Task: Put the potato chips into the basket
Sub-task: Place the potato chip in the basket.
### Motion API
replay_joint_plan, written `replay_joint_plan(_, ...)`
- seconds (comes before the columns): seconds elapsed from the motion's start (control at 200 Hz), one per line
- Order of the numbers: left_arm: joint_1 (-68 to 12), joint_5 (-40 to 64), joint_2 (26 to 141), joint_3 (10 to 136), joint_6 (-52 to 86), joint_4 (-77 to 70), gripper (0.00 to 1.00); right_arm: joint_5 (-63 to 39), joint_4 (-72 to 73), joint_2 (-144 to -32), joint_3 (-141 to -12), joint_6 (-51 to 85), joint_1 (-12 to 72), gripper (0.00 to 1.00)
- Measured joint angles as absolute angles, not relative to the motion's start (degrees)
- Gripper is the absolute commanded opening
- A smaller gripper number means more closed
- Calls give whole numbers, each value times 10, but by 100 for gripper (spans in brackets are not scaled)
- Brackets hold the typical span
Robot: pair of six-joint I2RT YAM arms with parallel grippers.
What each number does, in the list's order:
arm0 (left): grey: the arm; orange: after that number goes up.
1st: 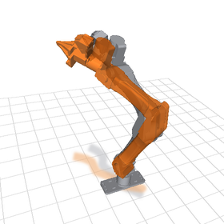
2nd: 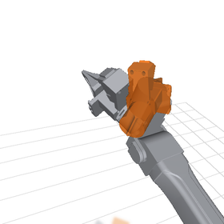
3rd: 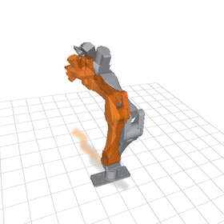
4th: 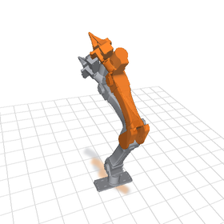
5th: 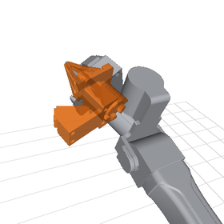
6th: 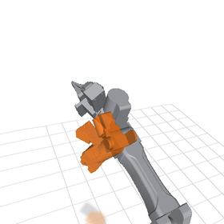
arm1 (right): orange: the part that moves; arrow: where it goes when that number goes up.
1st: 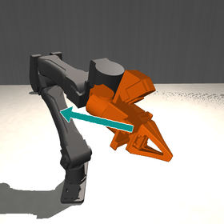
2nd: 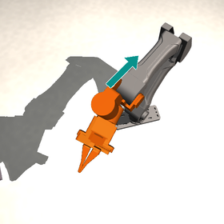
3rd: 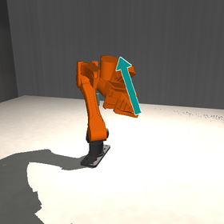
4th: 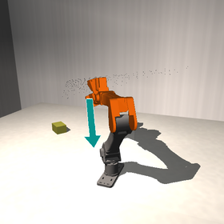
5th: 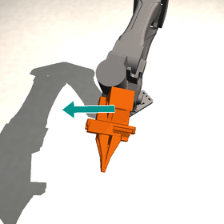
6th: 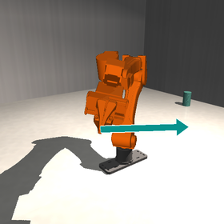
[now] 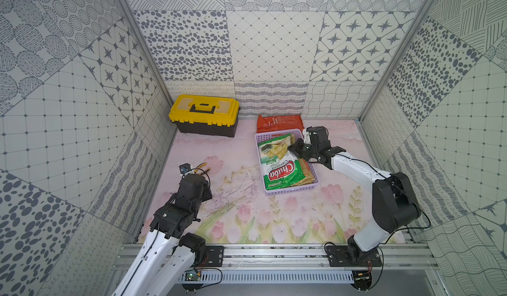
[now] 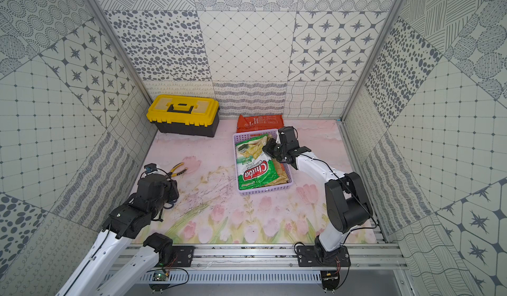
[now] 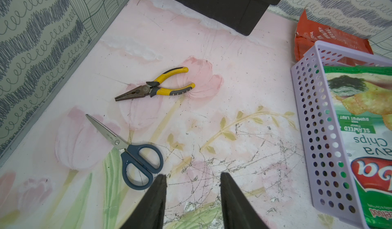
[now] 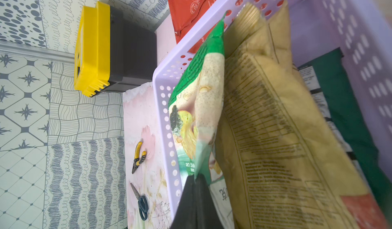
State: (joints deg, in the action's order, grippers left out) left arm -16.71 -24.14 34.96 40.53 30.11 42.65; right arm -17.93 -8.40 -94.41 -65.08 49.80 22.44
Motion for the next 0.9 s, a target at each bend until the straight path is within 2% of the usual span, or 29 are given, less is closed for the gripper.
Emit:
replay_joint_plan(0.05,-167,-241,350,405,301,427,46,-176,-90,-944,-651,490,221,0)
replay_joint_plan(0.2,-167,-241,350,405,301,427,46,-163,-124,-944,-657,462,213,34)
replay_joint_plan(0.235,-167,-241,350,405,301,427,46,-158,-141,-944,-666,453,213,38)
replay_joint_plan(0.435,-167,-241,351,405,301,427,46,-95,-259,-942,-773,397,222,42)
replay_joint_plan(0.55,-167,-242,352,405,301,427,46,-47,-303,-937,-820,366,269,41)
replay_joint_plan(0.715,-167,-241,354,405,301,427,46,-50,-329,-946,-820,348,324,42)
replay_joint_plan(0.73,-167,-241,354,405,301,427,46,-50,-330,-948,-819,346,325,42)
replay_joint_plan(0.745,-167,-241,355,405,301,427,46,-51,-331,-952,-816,345,325,50)
replay_joint_plan(0.77,-167,-241,355,405,301,427,46,-50,-332,-959,-812,345,325,56)
replay_joint_plan(0.9,-167,-241,356,405,301,427,46,-48,-340,-1004,-781,336,310,58)
